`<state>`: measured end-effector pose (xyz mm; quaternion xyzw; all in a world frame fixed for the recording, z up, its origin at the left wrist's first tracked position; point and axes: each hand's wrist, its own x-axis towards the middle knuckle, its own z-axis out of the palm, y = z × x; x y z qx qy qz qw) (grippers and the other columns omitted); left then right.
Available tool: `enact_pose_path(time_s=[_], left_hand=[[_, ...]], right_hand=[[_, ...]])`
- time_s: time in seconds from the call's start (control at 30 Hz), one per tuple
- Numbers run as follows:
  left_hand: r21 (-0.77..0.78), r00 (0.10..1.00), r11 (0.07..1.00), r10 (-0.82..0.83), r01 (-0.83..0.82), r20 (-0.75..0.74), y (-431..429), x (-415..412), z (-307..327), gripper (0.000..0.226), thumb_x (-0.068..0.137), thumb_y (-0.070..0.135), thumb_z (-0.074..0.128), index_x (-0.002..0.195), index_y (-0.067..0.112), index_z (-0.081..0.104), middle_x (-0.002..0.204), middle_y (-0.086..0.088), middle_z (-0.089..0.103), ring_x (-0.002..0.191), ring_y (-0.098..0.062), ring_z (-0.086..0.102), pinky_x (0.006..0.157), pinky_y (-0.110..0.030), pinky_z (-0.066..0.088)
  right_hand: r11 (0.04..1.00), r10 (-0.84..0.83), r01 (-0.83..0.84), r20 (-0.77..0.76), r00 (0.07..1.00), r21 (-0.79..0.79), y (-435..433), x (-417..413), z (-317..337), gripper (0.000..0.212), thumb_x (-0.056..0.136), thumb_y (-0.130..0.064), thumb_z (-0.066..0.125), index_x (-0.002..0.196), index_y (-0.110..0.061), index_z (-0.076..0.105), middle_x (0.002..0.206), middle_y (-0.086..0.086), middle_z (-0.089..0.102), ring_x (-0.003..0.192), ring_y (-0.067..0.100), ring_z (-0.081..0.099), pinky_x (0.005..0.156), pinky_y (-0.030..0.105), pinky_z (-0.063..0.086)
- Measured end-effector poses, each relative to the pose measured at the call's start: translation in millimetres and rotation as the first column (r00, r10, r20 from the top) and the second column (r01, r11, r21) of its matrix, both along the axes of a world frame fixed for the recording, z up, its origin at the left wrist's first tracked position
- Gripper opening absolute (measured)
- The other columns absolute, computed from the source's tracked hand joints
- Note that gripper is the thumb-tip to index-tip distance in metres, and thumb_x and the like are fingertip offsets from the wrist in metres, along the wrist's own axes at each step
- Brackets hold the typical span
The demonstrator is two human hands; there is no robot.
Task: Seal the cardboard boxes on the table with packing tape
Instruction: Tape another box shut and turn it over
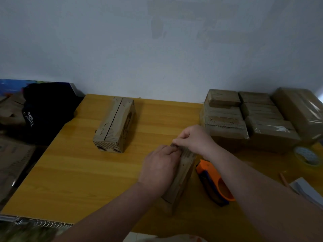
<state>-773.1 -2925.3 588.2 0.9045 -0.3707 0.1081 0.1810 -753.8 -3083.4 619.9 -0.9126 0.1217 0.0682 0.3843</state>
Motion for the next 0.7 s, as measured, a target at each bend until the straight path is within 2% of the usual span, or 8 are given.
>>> enact_pose_path(time_s=[0.1,0.2,0.3,0.4,0.5,0.53,0.63,0.7], left_hand=[[0.022,1.0,1.0,-0.001,0.002,-0.014,0,0,1,0.031,0.082,0.03,0.045,0.084,0.023,0.075,0.085,0.009,0.07,0.074,-0.012,0.064,0.052,-0.02,0.047],[0.02,0.996,1.0,-0.02,0.022,-0.086,0,-2,6,0.038,0.087,0.042,0.043,0.088,0.021,0.075,0.089,0.007,0.07,0.08,-0.012,0.066,0.058,-0.022,0.051],[0.095,0.99,0.994,-0.035,0.048,-0.133,1,-6,17,0.059,0.086,0.062,0.04,0.114,0.018,0.068,0.116,0.004,0.066,0.107,-0.014,0.06,0.077,-0.026,0.053],[0.184,0.971,0.975,-0.081,0.124,-0.224,9,-2,21,0.084,0.082,0.074,0.044,0.145,0.019,0.039,0.152,0.005,0.035,0.14,-0.011,0.028,0.108,-0.028,0.032],[0.111,0.964,0.976,-0.159,0.186,-0.212,16,3,15,0.077,0.085,0.065,0.051,0.147,0.021,0.036,0.154,0.008,0.03,0.142,-0.008,0.021,0.111,-0.02,0.021],[0.078,0.961,0.977,-0.178,0.197,-0.21,18,3,13,0.072,0.086,0.062,0.053,0.144,0.021,0.041,0.152,0.007,0.035,0.141,-0.009,0.025,0.109,-0.019,0.021],[0.006,0.957,0.976,-0.21,0.216,-0.2,20,1,6,0.062,0.082,0.059,0.052,0.127,0.018,0.061,0.135,0.001,0.057,0.129,-0.017,0.048,0.103,-0.028,0.036],[-0.034,0.95,0.975,-0.223,0.221,-0.218,20,0,2,0.059,0.081,0.057,0.051,0.121,0.017,0.066,0.129,0.0,0.062,0.122,-0.017,0.054,0.099,-0.029,0.042]], right_hand=[[0.998,0.02,-0.016,0.066,0.998,-0.062,-2,-2,-4,0.027,0.089,-0.026,0.068,0.082,-0.001,0.074,0.082,0.01,0.072,0.079,0.023,0.067,0.064,0.026,0.05],[0.992,0.032,-0.015,0.134,0.99,-0.128,-2,-5,-7,0.036,0.093,-0.026,0.064,0.079,0.007,0.068,0.077,0.023,0.066,0.072,0.034,0.063,0.047,0.01,0.034],[0.98,0.027,0.001,0.137,0.99,-0.2,-3,-6,-9,0.035,0.094,-0.026,0.06,0.072,0.0,0.065,0.067,0.012,0.061,0.064,0.023,0.057,0.054,0.022,0.037],[0.987,-0.089,0.107,0.153,0.984,-0.118,-7,-10,-10,0.033,0.097,-0.027,0.056,0.072,-0.006,0.065,0.066,0.002,0.059,0.065,0.016,0.056,0.063,0.029,0.043],[0.899,-0.304,0.267,0.058,0.951,0.348,-14,-26,-4,0.037,0.101,-0.036,0.046,0.095,-0.008,0.069,0.083,0.003,0.07,0.078,0.013,0.067,0.069,0.026,0.053],[0.885,-0.282,0.24,0.051,0.958,0.399,-19,-33,-5,0.041,0.099,-0.045,0.043,0.103,-0.013,0.068,0.093,0.001,0.072,0.088,0.012,0.068,0.076,0.026,0.054],[0.977,0.03,-0.023,-0.028,0.999,0.212,-38,-57,-17,0.077,0.075,-0.075,0.043,0.139,-0.032,0.047,0.141,-0.006,0.051,0.128,0.012,0.048,0.106,0.039,0.041],[0.977,0.2,-0.187,-0.138,0.97,0.099,-42,-66,-24,0.099,0.066,-0.074,0.057,0.151,-0.038,0.021,0.156,-0.008,0.028,0.141,0.015,0.029,0.113,0.041,0.031]])
